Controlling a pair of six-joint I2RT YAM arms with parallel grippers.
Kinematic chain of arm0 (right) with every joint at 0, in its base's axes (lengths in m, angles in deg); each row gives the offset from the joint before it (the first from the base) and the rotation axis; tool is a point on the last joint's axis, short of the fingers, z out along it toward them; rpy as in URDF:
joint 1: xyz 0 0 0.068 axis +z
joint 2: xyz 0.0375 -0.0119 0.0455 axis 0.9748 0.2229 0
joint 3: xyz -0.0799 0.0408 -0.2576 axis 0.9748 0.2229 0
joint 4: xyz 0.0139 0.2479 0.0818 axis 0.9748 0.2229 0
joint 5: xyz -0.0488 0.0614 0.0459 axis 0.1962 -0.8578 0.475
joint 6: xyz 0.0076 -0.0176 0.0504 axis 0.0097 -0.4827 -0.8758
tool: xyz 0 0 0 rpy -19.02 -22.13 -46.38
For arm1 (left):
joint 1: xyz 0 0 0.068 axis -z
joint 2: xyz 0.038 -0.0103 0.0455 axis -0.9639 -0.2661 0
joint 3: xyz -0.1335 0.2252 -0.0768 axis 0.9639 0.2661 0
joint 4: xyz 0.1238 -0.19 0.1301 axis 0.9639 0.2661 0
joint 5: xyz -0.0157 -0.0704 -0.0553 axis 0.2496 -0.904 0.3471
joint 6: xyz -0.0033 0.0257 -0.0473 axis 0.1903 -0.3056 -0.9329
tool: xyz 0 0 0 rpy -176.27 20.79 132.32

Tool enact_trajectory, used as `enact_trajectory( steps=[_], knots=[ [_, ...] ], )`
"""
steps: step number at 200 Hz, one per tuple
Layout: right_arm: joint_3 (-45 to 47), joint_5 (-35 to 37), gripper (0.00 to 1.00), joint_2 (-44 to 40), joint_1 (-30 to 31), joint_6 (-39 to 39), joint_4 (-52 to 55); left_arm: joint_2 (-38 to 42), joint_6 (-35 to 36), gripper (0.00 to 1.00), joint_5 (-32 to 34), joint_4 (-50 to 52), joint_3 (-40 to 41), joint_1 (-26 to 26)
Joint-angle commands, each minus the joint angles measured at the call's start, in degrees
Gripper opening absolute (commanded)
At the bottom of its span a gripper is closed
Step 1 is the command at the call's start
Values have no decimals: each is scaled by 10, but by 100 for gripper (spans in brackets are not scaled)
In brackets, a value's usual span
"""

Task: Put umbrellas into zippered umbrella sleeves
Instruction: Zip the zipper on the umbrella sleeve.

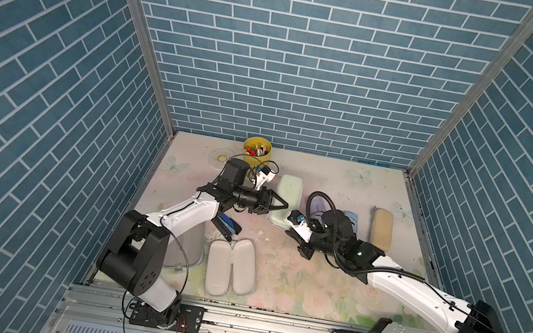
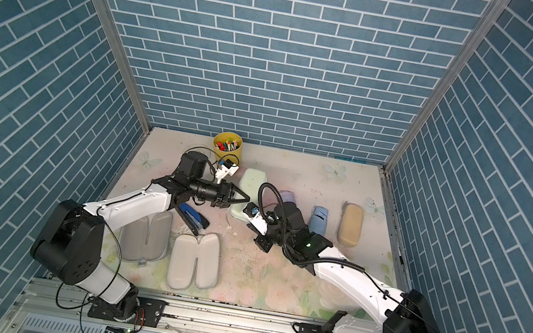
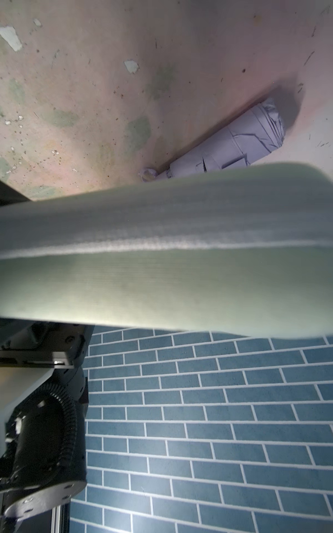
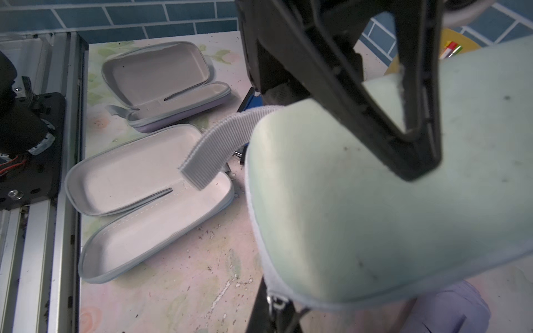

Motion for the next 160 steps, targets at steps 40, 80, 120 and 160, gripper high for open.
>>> enact_trajectory(
  steps=[40,80,120,160],
  knots=[
    [-54,-75,0,36,26,-102,4,45,-25,9,205,-160,20,-8],
    [-41,-48,0,88,59,-260,-173,28,-143,7,343,-310,94,39],
    [-49,68,0,123,96,-268,-236,7,-186,4,422,-340,121,101],
    [-71,144,0,153,102,-269,-261,-7,-205,3,430,-354,135,142]
  ],
)
